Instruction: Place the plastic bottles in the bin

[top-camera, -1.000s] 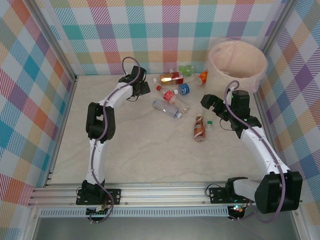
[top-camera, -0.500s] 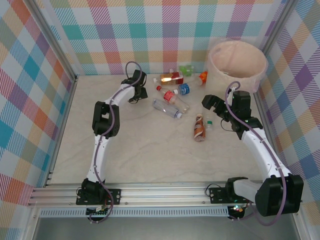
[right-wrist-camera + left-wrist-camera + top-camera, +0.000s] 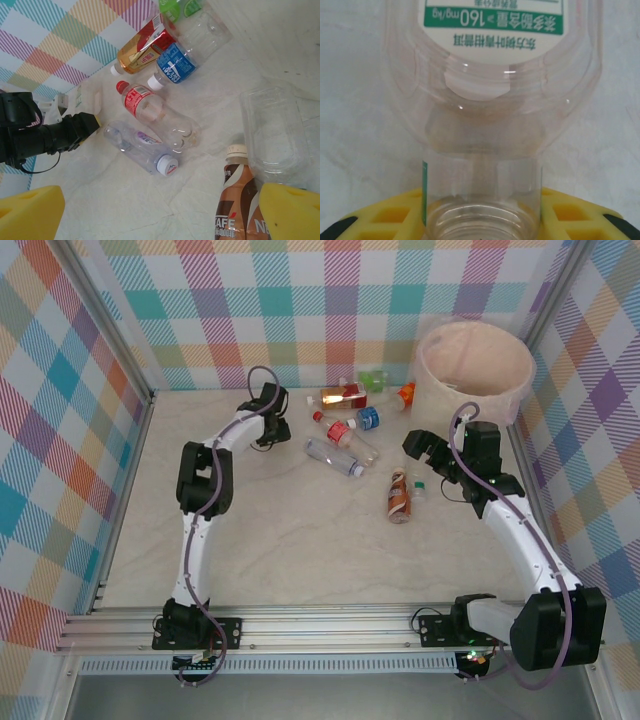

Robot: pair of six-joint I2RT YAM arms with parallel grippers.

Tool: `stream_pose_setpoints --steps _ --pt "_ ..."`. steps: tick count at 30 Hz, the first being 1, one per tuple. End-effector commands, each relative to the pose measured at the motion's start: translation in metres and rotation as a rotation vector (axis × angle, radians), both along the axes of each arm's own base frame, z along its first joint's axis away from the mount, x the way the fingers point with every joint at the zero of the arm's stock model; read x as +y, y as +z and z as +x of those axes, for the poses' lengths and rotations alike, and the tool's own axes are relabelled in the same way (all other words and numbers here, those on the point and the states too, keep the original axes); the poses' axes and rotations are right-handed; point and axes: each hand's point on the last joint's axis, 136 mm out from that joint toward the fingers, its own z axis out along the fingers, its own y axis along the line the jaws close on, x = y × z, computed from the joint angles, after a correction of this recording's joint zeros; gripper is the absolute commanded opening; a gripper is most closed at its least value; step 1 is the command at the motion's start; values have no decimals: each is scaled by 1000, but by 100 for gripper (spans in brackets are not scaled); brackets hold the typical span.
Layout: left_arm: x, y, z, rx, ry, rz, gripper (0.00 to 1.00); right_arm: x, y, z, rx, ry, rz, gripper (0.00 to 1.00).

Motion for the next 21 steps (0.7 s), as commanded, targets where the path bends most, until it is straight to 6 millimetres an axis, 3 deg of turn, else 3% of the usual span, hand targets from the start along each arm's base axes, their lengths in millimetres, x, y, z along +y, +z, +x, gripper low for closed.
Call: stream_pose_setpoints --steps 1,9,14,21 --pt "-11 55 -1 -95 -37 -105 32 17 10 1 -34 85 24 100" --pt "-14 88 -41 -157 -45 -194 29 38 6 3 -5 146 47 100" --pt "-26 112 -75 -218 -77 -236 29 55 9 10 15 184 110 100" --pt "-66 134 -132 -272 -68 -407 29 78 10 20 24 227 172 100"
